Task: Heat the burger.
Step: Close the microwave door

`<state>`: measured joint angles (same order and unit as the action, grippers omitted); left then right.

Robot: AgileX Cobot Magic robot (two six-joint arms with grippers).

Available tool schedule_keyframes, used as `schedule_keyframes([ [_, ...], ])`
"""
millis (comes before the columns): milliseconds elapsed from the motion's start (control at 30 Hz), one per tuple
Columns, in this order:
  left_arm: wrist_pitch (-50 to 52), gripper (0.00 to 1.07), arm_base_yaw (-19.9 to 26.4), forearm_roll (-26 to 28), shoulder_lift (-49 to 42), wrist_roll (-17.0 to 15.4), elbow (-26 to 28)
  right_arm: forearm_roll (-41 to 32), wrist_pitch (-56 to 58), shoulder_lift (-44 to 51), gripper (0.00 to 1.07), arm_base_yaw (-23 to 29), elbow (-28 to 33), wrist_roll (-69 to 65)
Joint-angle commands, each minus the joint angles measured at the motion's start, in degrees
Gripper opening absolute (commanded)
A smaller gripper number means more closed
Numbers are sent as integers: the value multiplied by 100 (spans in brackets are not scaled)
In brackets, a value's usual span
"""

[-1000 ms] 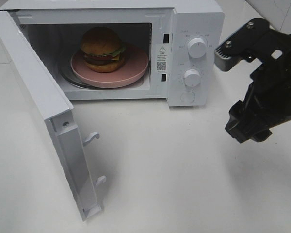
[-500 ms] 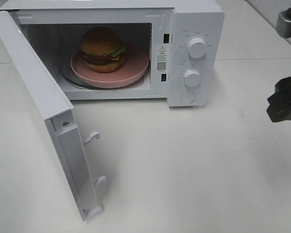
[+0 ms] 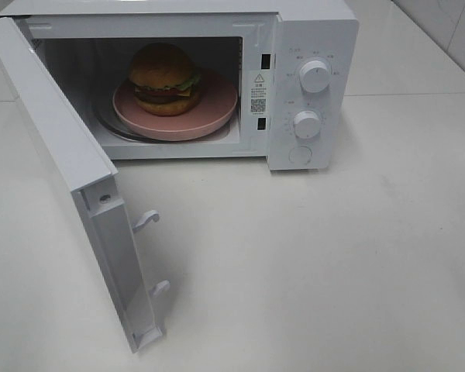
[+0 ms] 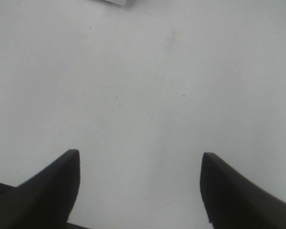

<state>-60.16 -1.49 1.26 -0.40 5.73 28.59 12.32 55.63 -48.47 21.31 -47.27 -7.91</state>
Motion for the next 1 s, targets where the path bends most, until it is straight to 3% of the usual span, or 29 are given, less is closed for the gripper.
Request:
schedule_keyframes([
  [33, 57, 96, -34, 17, -103, 6, -11, 11, 223, 275, 71, -40, 6, 6],
  [267, 57, 96, -34, 17, -103, 6, -11, 115, 527, 1455, 86, -52, 178, 57],
  [400, 57, 96, -34, 17, -103, 6, -11, 172, 607, 1931, 85, -52, 464, 52],
  [633, 57, 96, -34, 17, -103, 6, -11, 57, 739, 3197, 82, -733, 1100, 103],
  [1000, 57, 96, -34, 17, -103, 6, -11, -332, 481, 4481, 75, -1266, 1656, 92],
])
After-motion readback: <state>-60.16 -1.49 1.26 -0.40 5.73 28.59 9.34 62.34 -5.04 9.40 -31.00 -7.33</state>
